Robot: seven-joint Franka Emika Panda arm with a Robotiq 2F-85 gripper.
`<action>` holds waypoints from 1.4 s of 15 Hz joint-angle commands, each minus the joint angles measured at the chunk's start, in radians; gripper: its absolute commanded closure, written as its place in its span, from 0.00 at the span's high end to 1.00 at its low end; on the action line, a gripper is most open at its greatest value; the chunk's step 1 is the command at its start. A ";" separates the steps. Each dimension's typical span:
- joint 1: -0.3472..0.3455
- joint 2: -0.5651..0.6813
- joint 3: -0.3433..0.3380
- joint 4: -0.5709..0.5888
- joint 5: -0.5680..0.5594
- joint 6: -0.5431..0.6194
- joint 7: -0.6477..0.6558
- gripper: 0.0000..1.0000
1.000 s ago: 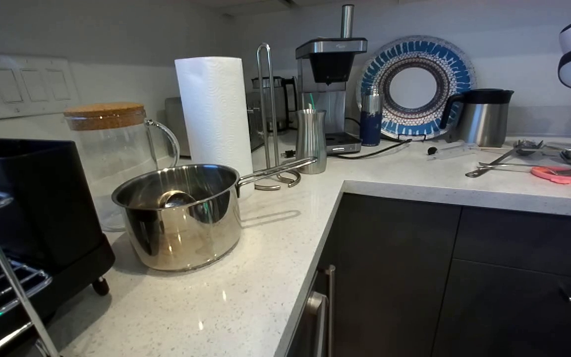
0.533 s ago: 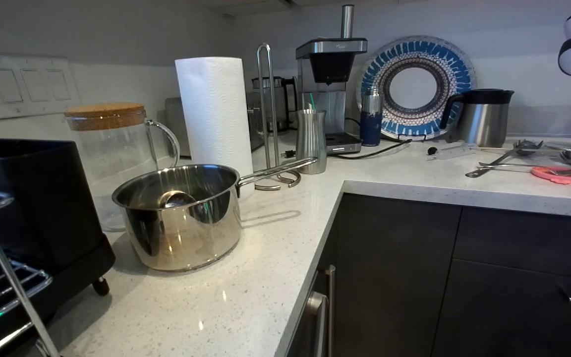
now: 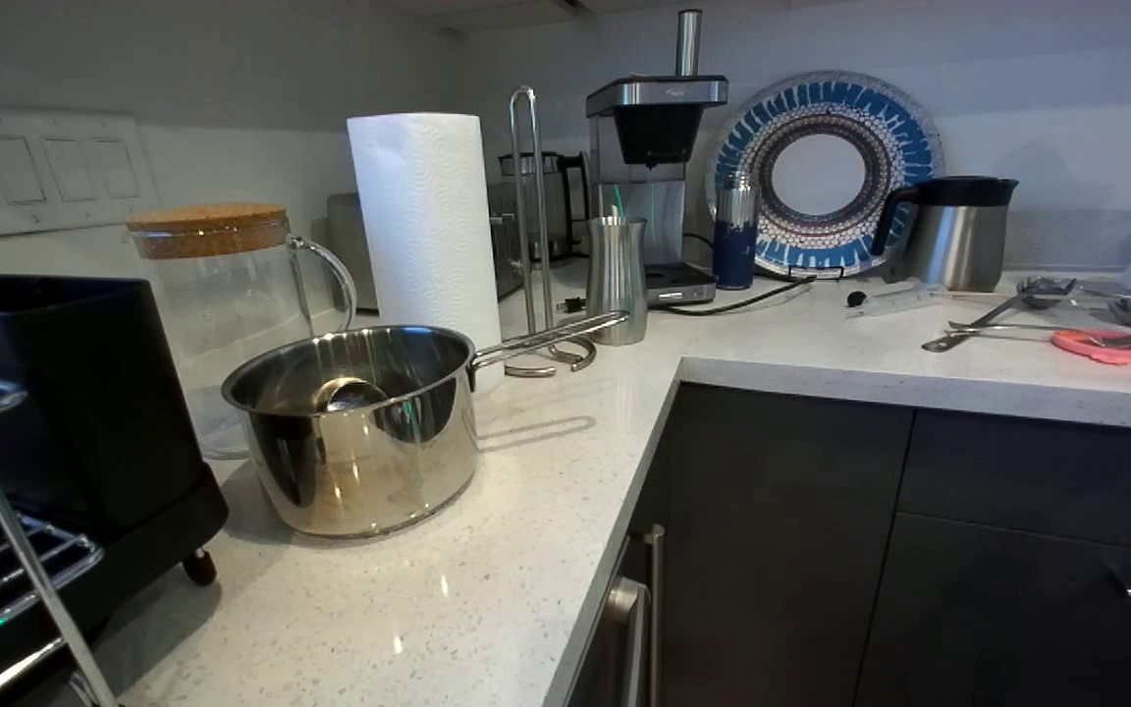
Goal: Unfold the paper towel
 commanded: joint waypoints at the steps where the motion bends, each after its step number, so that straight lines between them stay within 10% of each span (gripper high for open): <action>1: -0.019 -0.162 0.014 -0.179 0.056 0.116 -0.094 0.00; 15: 0.015 -0.484 -0.001 -0.483 0.664 0.262 -0.841 0.00; 21: 0.073 -0.543 0.026 -0.544 0.631 0.238 -0.872 0.00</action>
